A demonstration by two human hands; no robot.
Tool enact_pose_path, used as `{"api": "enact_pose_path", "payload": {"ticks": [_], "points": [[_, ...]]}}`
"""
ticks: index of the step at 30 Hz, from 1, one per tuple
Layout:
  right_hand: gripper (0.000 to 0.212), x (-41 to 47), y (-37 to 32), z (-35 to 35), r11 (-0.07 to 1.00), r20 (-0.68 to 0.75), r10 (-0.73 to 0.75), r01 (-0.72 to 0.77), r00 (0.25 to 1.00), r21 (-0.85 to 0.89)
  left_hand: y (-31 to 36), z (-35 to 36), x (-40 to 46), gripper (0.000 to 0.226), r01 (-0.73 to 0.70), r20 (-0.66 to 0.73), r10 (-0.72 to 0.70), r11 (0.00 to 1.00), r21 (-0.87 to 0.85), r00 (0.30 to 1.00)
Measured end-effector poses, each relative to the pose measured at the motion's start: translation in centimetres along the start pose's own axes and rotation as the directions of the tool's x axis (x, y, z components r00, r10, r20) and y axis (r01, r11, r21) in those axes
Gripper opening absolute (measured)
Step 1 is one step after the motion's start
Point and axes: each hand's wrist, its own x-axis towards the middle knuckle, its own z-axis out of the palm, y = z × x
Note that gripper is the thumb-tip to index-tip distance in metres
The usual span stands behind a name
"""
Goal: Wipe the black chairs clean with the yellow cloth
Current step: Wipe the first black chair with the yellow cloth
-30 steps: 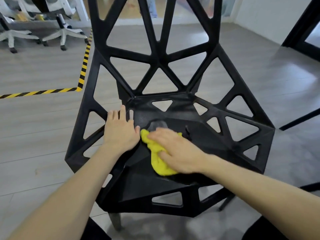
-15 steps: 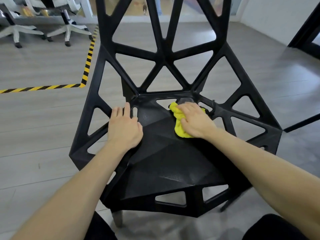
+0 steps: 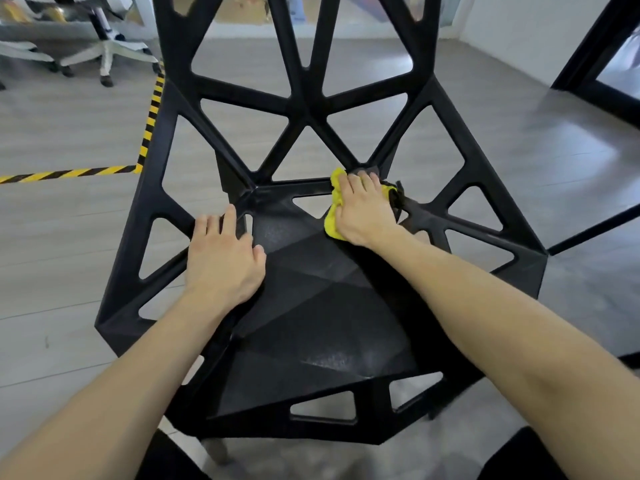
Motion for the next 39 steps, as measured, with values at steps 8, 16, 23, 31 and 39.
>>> {"api": "enact_pose_path", "payload": {"ticks": [8, 16, 23, 31, 39], "points": [[0.068, -11.0, 4.2, 0.3, 0.994, -0.072, -0.033, 0.025, 0.997, -0.104, 0.6, 0.0, -1.5, 0.067, -0.049, -0.053, 0.046, 0.997, -0.061, 0.998], [0.063, -9.5, 4.6, -1.5, 0.971, 0.020, -0.045, 0.049, 0.999, -0.234, 0.6, 0.6, -1.6, 0.070, -0.036, -0.037, 0.033, 0.996, -0.077, 0.999], [0.064, -15.0, 6.7, -0.9, 0.985, -0.104, -0.049, 0.031, 0.993, -0.167, 2.6, -1.3, -0.6, 0.087, -0.047, 0.144, 0.071, 0.986, -0.159, 0.987], [0.072, -13.8, 5.5, -1.6, 0.982, -0.024, -0.007, 0.002, 1.000, -0.189, 8.6, -2.2, 3.5, 0.060, -0.226, 0.096, 0.294, 0.873, -0.432, 0.951], [0.053, -10.8, 5.3, 0.0, 0.971, -0.163, 0.001, -0.040, 0.987, -0.235, 10.6, -0.2, 5.4, 0.065, -0.191, 0.186, 0.326, 0.837, -0.513, 0.927]]}}
